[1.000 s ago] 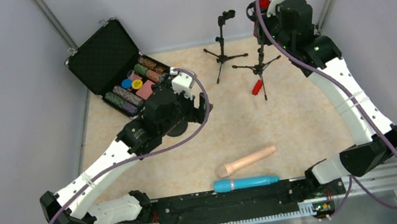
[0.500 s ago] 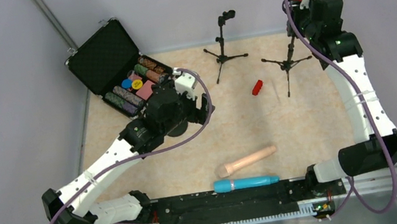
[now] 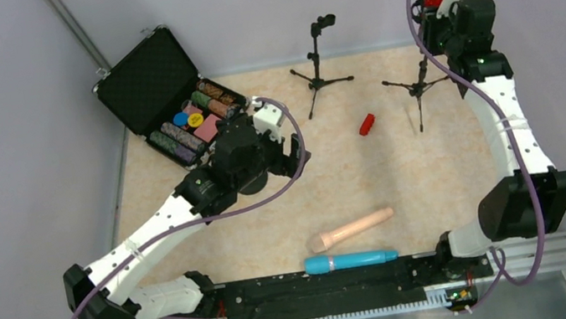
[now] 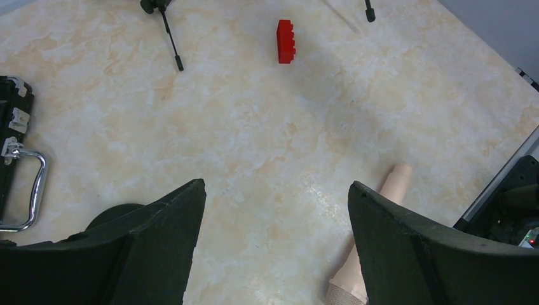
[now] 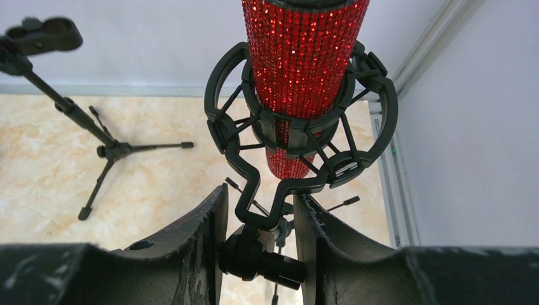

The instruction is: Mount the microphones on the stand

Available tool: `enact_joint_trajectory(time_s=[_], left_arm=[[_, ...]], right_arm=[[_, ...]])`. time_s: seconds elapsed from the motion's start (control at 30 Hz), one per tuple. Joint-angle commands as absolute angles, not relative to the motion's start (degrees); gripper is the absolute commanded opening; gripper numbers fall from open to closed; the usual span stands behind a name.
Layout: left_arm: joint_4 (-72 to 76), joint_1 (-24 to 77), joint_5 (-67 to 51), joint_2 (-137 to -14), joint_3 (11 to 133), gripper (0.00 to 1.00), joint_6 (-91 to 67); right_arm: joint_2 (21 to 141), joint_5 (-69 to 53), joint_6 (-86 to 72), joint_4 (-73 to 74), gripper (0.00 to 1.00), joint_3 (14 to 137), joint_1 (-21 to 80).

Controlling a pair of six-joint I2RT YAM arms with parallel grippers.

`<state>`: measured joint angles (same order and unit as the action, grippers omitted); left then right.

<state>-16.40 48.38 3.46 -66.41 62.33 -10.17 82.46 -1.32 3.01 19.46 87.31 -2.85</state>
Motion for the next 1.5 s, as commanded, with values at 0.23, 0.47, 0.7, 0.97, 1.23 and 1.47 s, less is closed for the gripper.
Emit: enact_joint_trajectory(time_s=[0.23, 0.47, 0.7, 0.97, 1.23, 1.47], left_arm=[[-12.21, 48.55, 1.17, -68.28, 62.47, 0.86, -11.01], [-12.48, 48.52, 1.63, -68.37, 62.58, 0.86, -10.38], [-12.62, 48.52, 1.68, -68.51, 62.71, 0.86, -10.02], [-12.75, 48.54, 1.27, -68.63, 62.80, 0.86, -10.02], [-13.01, 48.52, 1.25, -68.33, 62.93, 0.86, -9.50], [-13.01, 48.52, 0.99, -68.35, 63.08, 0.86, -9.34]], right_arm=[[84.45, -12.81, 5.80, 6.36, 0.00, 84.87, -5.80], [86.89, -10.69, 5.91, 7.13, 0.00, 83.57, -5.89], [86.79, -7.83, 6.11, 6.44, 0.00, 81.86, -5.89], [87.03, -6.67, 5.90, 6.45, 0.00, 79.49, -5.98], [88.31, -4.33, 4.77, 8.26, 0.04, 78.87, -6.32], [90.19, -5.53, 4.15, 9.99, 0.09, 79.21, -6.85]])
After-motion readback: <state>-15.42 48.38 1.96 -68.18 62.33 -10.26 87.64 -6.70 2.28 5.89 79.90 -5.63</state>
